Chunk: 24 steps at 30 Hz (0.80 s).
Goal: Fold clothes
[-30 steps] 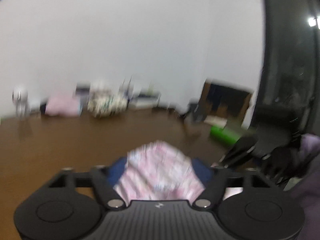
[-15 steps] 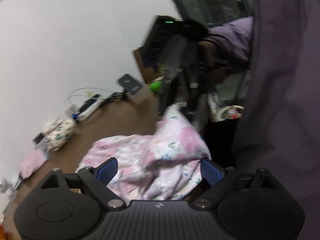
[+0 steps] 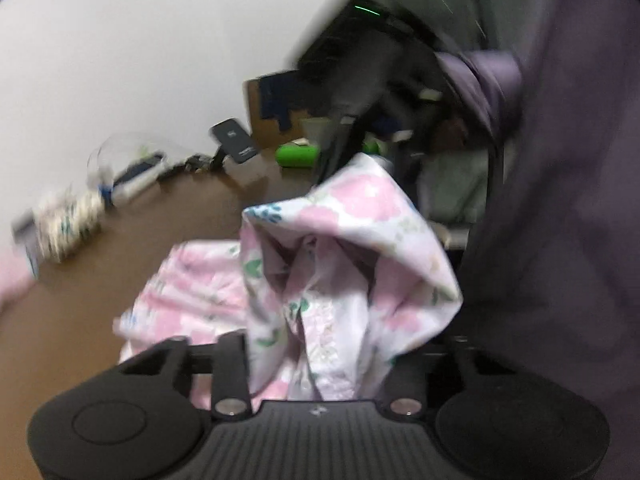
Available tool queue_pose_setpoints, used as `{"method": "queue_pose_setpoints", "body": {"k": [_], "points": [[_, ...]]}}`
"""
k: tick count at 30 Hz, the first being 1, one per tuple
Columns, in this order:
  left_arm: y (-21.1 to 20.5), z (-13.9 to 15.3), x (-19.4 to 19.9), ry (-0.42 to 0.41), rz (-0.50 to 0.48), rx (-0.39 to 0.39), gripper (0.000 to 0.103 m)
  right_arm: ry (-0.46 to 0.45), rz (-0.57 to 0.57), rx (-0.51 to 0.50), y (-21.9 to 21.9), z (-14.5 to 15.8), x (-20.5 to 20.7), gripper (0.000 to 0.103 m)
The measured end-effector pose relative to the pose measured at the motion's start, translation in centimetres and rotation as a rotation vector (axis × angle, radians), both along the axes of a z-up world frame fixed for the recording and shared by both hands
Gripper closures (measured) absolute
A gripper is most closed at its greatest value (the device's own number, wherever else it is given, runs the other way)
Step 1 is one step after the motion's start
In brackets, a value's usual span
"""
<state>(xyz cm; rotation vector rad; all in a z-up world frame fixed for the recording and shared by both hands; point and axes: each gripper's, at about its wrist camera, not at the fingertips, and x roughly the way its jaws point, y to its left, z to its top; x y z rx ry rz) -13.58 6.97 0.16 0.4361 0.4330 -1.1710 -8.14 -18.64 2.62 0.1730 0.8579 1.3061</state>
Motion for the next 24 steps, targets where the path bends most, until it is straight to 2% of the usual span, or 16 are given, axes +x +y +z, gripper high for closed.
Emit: {"method": "queue_pose_setpoints", "body": {"k": [1, 2, 3, 6, 8, 10, 11, 12, 13, 15, 16, 19, 22, 24], "points": [[0.7, 0.0, 0.4, 0.048, 0.013, -0.046, 0.082, -0.031, -0.018, 0.024, -0.6, 0.2, -0.3, 0.034], [1.3, 0.0, 0.9, 0.096, 0.027, -0.091, 0.085, -0.085, -0.037, 0.054, -1.1, 0.4, -0.9, 0.017], [2.0, 0.1, 1.2, 0.140, 0.036, -0.137, 0.085, -0.143, -0.056, 0.085, -1.7, 0.6, -1.6, 0.010], [3.7, 0.6, 2.1, 0.259, 0.048, -0.265, 0.086, -0.323, -0.048, 0.064, -0.8, 0.4, -3.4, 0.009], [4.1, 1.2, 2.7, 0.311, 0.049, -0.286, 0.086, -0.413, -0.050, 0.040, -0.1, 0.1, -4.2, 0.011], [4.3, 1.2, 2.9, 0.331, 0.070, -0.264, 0.084, -0.362, -0.077, 0.048, 0.4, -0.4, -3.3, 0.030], [4.3, 1.2, 3.1, 0.346, 0.084, -0.254, 0.083, -0.275, -0.095, 0.061, 0.4, -0.8, -2.3, 0.053], [4.3, 1.3, 3.4, 0.370, 0.113, -0.244, 0.070, -0.176, -0.113, 0.076, 0.4, -1.2, -1.2, 0.069], [4.5, 1.5, 3.7, 0.396, 0.159, -0.238, 0.045, -0.036, -0.154, 0.096, 0.3, -1.9, 0.2, 0.072], [5.1, 2.0, 3.6, 0.424, 0.264, -0.261, 0.017, 0.166, -0.204, 0.148, 0.0, -3.0, 2.2, 0.075], [5.5, 2.4, 3.4, 0.412, 0.326, -0.287, 0.016, 0.254, -0.221, 0.183, -0.1, -3.4, 2.9, 0.075], [6.7, 3.2, 2.9, 0.407, 0.512, -0.373, 0.015, 0.350, -0.243, 0.166, 0.7, -3.1, 4.1, 0.075], [7.5, 2.5, 3.3, 0.505, 0.722, -0.440, 0.017, 0.395, -0.281, 0.132, 1.7, -2.7, 5.1, 0.073], [7.9, 1.8, 3.3, 0.551, 0.836, -0.462, 0.025, 0.407, -0.314, 0.104, 2.4, -2.4, 5.8, 0.070]]}}
